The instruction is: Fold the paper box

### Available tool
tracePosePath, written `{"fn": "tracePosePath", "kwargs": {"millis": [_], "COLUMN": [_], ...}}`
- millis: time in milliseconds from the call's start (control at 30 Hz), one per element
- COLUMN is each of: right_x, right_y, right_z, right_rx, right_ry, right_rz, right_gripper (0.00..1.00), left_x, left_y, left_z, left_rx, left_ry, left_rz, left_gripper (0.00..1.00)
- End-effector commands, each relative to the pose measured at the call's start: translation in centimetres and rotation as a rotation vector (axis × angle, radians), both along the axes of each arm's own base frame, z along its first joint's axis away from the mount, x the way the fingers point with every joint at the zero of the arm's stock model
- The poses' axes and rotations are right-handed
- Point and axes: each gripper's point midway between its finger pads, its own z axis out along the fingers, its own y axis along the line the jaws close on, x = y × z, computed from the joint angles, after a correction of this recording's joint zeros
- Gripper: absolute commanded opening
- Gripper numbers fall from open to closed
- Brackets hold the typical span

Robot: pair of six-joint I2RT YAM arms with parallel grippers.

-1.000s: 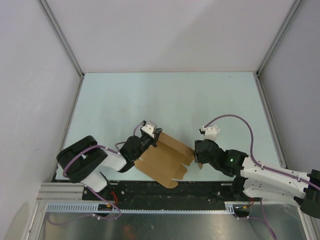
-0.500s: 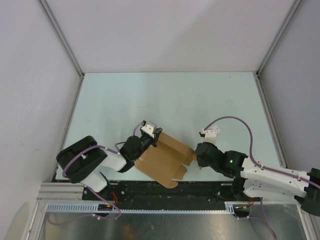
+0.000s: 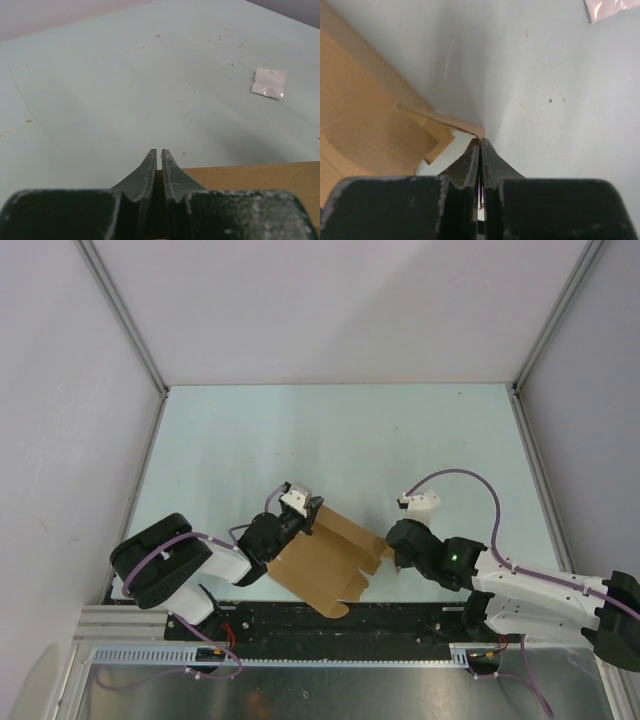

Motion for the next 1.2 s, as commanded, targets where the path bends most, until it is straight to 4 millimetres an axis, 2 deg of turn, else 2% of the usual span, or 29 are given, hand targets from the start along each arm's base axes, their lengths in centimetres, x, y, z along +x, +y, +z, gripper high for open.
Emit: {"fn": "tracePosePath", "kwargs": {"millis": [0,333,533,800,833,1167], "right_x": [2.3,5.1,6.8,10.0,10.2,13.3], "right_y": [0.6,1.6,1.4,2.7,2.9,4.6], "right_z": [1.3,3.5,3.8,5.0,4.4,4.0], "right_rx": [0.021,0.032,0.003,0.006,-0.008,-0.023], "right_ry": [-0.076,-0.19,-0.216,-0.244,-0.23,-0.228], "right_rz": [-0.036,-0.017,-0.036,-0.033,-0.02,0.028], "right_gripper": [0.03,0.02,0.01,0.01,0.01,0.0], "left_x": [-0.5,-0.9,-1.1,-1.4,-1.4,-1.2], "left_y": [-0.1,0.4,1.3,2.2,2.2,2.1], "left_z": [0.9,0.7,2.0,3.1,3.0,1.7], "left_rx": [-0.016,-0.017,-0.043,-0.05,-0.048,-0.01], "left_ry": [-0.035,-0.026,-0.056,-0.084,-0.084,-0.061], "left_rz": [-0.025,-0.019,0.005,0.025,0.023,0.026], "left_gripper": [0.13,0.13,0.15,0.16,0.16,0.15]}}
